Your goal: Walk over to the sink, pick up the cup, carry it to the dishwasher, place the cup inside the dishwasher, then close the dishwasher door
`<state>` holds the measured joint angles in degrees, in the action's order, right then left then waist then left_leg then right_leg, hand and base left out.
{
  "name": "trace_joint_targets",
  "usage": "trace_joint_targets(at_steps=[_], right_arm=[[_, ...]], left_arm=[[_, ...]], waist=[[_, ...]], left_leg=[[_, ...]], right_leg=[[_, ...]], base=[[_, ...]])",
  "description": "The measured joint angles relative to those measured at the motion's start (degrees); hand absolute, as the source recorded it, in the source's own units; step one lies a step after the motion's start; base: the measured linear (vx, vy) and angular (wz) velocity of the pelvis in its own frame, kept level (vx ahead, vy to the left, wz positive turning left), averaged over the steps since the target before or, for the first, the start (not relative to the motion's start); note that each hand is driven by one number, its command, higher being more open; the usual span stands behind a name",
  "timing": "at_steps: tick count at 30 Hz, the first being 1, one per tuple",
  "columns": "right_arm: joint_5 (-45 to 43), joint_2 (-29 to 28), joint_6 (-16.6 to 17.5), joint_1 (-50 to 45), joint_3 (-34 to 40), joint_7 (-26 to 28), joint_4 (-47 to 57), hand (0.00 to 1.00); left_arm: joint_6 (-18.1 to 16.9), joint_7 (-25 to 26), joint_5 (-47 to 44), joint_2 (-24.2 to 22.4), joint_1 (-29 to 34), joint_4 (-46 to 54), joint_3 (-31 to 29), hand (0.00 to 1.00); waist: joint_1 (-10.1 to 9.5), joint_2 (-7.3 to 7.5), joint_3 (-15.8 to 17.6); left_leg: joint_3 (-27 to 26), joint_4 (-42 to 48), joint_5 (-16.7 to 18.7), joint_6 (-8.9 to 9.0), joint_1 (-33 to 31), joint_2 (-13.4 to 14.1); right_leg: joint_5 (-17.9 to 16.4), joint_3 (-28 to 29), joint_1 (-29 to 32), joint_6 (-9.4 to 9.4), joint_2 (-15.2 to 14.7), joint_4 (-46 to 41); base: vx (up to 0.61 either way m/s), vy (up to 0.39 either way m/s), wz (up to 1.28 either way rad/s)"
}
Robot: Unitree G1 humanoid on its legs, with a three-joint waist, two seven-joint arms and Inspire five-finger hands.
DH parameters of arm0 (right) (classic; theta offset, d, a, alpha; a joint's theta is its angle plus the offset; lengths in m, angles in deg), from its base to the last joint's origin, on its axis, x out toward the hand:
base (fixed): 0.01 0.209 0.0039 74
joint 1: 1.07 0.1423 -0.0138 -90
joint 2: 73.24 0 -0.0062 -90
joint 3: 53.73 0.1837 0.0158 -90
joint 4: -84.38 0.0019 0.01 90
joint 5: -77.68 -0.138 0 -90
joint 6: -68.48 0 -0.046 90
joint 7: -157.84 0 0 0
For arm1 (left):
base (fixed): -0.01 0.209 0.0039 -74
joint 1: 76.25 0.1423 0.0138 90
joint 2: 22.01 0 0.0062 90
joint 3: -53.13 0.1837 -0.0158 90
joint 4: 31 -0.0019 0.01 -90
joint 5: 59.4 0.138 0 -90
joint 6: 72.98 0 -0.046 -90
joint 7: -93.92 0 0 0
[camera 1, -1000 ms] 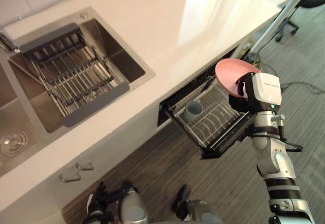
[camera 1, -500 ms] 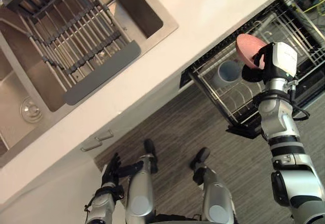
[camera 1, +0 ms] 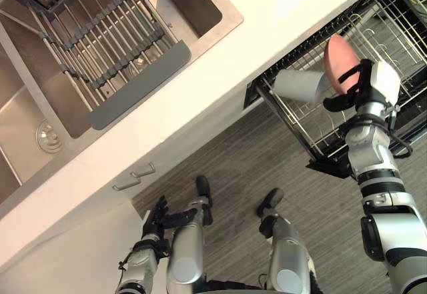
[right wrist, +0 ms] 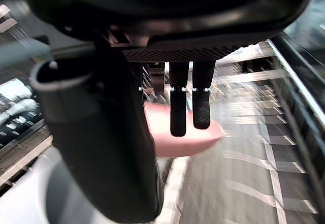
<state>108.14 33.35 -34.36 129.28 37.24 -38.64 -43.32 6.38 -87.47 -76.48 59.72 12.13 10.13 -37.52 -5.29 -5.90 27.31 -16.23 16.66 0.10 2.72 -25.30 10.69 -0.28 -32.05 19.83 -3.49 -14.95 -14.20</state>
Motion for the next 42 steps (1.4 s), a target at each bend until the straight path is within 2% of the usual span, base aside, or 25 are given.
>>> trace_joint_targets(at_steps=[4,10,14,17,20,22,25,28,30,31,32,34,36,38,42], right_arm=[[-2.4,-0.1,-0.3,-1.4,3.1,0.8,2.9,1.0],[-5.9,-1.2,1.6,-6.6,9.3,1.1,19.3,1.0],[-6.3,-1.9,1.9,-9.6,12.2,1.1,26.1,1.0],[-6.4,-3.0,1.9,-10.9,15.7,0.6,29.3,1.0],[-7.4,-3.0,1.7,-12.6,19.4,-1.7,31.2,1.0],[-9.8,-3.0,1.4,-13.1,22.6,-3.2,31.2,1.0],[-18.2,-2.4,0.5,-13.5,28.2,-8.2,28.8,1.0],[-28.6,0.0,0.9,-12.6,31.6,-11.8,19.0,1.0],[-37.8,1.2,1.9,-10.8,32.6,-12.5,9.9,1.0],[-45.6,1.8,2.9,-9.9,32.6,-12.0,4.2,1.0],[-48.6,1.9,3.5,-9.5,32.6,-11.6,2.2,0.0],[-60.9,1.9,4.4,-9.2,32.5,-9.2,-3.2,0.0],[-67.8,1.9,5.1,-8.9,32.5,-7.3,-6.1,0.0],[-71.2,2.0,5.9,-8.7,32.4,-5.4,-6.9,0.0],[-77.3,2.1,9.0,-6.1,30.3,2.3,-7.2,0.0]], left_arm=[[0.2,0.2,0.0,0.0,0.0,2.1,0.0,1.0],[0.2,0.3,0.1,0.0,0.0,3.0,0.0,1.0],[0.1,0.7,0.2,0.0,0.1,2.9,-0.1,1.0],[-0.5,1.3,0.3,0.0,0.3,1.8,-0.2,1.0],[-0.8,1.5,0.3,0.0,0.8,1.3,-1.4,1.0],[-0.9,1.7,0.3,0.0,1.0,1.1,-1.8,1.0],[-1.1,1.8,0.3,0.0,1.4,1.1,-1.8,1.0],[-1.4,2.0,0.3,0.0,1.4,0.9,-1.8,1.0],[-1.5,2.0,0.3,0.0,1.4,0.6,-1.6,1.0],[-1.8,2.3,0.2,0.0,1.2,0.0,-1.4,1.0],[-1.9,2.5,0.2,0.0,0.9,-0.6,-1.3,1.0],[-1.6,3.1,0.1,-0.2,-0.2,-2.3,-0.6,1.0],[-1.4,3.4,0.1,-0.8,-0.6,-3.2,0.6,1.0],[-1.3,3.6,0.1,-1.8,-0.7,-3.4,1.1,1.0],[-1.1,4.0,0.1,-3.0,-1.5,-3.6,2.9,1.0]], waist=[[0.21,-0.06,0.0],[1.82,-0.04,0.0],[2.5,0.04,0.0],[3.72,0.21,0.1],[4.17,1.17,0.0],[4.52,1.87,0.1],[5.34,2.33,-0.1],[6.06,2.42,-0.1],[6.27,2.38,-0.1],[6.27,2.34,-0.1],[6.28,2.31,-0.2],[6.24,1.87,0.0],[6.17,0.92,0.0],[6.01,-0.19,0.0],[5.26,-2.96,0.2]], left_leg=[[-0.2,-0.1,-0.1,-0.02,0.7,0.0],[-0.8,-0.2,-0.1,0.02,3.0,0.1],[-1.6,-0.4,0.0,0.1,4.2,0.4],[-1.9,-0.5,0.0,0.17,5.1,0.6],[-2.8,-0.7,0.2,0.42,5.9,1.0],[-3.4,-0.7,0.3,0.62,6.3,1.2],[-3.8,-0.7,0.4,0.71,6.5,1.3],[-3.9,-0.6,0.4,0.72,6.5,1.3],[-4.3,-0.6,0.5,0.72,6.4,1.4],[-4.6,-0.5,0.5,0.71,5.6,1.4],[-4.6,-0.4,0.4,0.7,5.1,1.3],[-4.6,-0.2,0.3,0.44,3.7,1.0],[-4.6,-0.3,0.1,0.16,3.2,0.4],[-4.5,-0.5,-0.1,-0.1,2.9,-0.3],[-4.2,-2.0,-1.2,-1.27,1.9,-2.6]], right_leg=[[0.0,0.5,-0.3,0.02,0.0,-0.5],[0.0,2.3,-1.7,0.02,0.0,-0.7],[0.0,3.4,-2.1,-0.01,0.3,-0.8],[0.0,3.7,-2.8,-0.02,0.5,-0.7],[0.1,4.7,-2.9,0.02,1.0,-0.4],[0.2,5.4,-2.9,0.04,1.3,-0.2],[0.5,5.8,-2.9,0.14,1.5,0.2],[0.5,6.0,-2.8,0.13,1.5,0.1],[0.5,6.6,-2.2,0.14,1.5,-0.2],[0.5,7.1,-0.9,0.14,1.3,-0.8],[0.5,7.3,-0.3,0.14,1.3,-1.0],[0.5,7.7,1.7,0.15,0.8,-1.9],[0.4,7.8,2.5,0.16,0.0,-2.7],[0.4,8.0,3.1,0.15,-0.7,-3.2],[0.2,8.2,5.4,-0.18,-3.1,-5.4]], base=[[0.0,0.0,0.0],[-0.02,0.009,-0.04],[-0.04,0.004,-0.12],[-0.01,0.005,-0.06],[0.01,0.005,-0.15],[0.01,0.009,-0.14],[0.02,0.025,-0.08],[0.0,0.007,-0.02],[-0.03,0.02,-0.12],[-0.03,0.011,-0.14],[-0.02,0.009,-0.13],[-0.01,0.006,-0.03],[0.0,0.038,0.05],[0.0,0.043,0.08],[-0.03,0.046,0.14]])
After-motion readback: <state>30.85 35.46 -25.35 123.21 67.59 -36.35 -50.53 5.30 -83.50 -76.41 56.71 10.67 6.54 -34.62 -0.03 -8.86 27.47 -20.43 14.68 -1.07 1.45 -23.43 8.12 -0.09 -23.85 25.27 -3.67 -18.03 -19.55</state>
